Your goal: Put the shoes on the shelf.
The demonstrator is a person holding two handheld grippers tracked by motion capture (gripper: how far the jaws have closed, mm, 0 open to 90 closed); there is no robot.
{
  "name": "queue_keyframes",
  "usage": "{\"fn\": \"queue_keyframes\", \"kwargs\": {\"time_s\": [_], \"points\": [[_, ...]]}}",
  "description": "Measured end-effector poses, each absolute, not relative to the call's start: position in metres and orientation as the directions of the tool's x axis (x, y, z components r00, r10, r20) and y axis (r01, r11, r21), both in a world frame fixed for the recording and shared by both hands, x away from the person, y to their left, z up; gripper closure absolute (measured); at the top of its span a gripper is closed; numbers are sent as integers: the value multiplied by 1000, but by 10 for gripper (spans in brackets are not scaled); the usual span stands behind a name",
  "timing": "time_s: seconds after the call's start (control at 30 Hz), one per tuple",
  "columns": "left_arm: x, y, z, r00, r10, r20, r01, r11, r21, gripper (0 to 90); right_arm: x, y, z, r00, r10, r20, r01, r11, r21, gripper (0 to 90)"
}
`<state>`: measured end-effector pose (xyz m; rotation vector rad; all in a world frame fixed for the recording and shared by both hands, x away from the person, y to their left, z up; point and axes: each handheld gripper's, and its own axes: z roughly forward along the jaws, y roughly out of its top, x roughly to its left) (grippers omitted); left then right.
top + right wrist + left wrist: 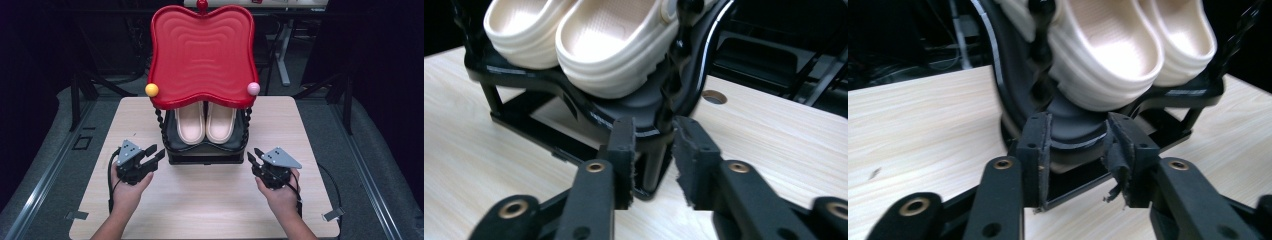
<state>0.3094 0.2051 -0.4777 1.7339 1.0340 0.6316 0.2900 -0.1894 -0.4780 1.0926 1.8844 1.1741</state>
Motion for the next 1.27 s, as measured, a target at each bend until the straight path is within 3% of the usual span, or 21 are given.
{"fn": "queue_keyframes", "kwargs": {"time_s": [0.1,0.33,0.57,0.8,1.27], "points": [[304,214,-484,492,869,-56,365,-147,919,569,282,-197,-485,-444,889,-114,316,274,908,579],[293,233,-502,468,882,-48,400,-163,902,509,277,-207,-498,-455,888,-71,344,249,905,509],[289,247,-524,432,900,-65,425,-139,894,490,275,-210,-513,-455,886,-85,349,266,899,487],[295,253,-537,414,908,-69,459,-143,877,487,275,-205,-530,-495,853,-166,354,373,858,485],[299,253,-544,418,902,-106,480,-120,869,456,281,-200,-547,-517,846,-133,398,375,837,460]]}}
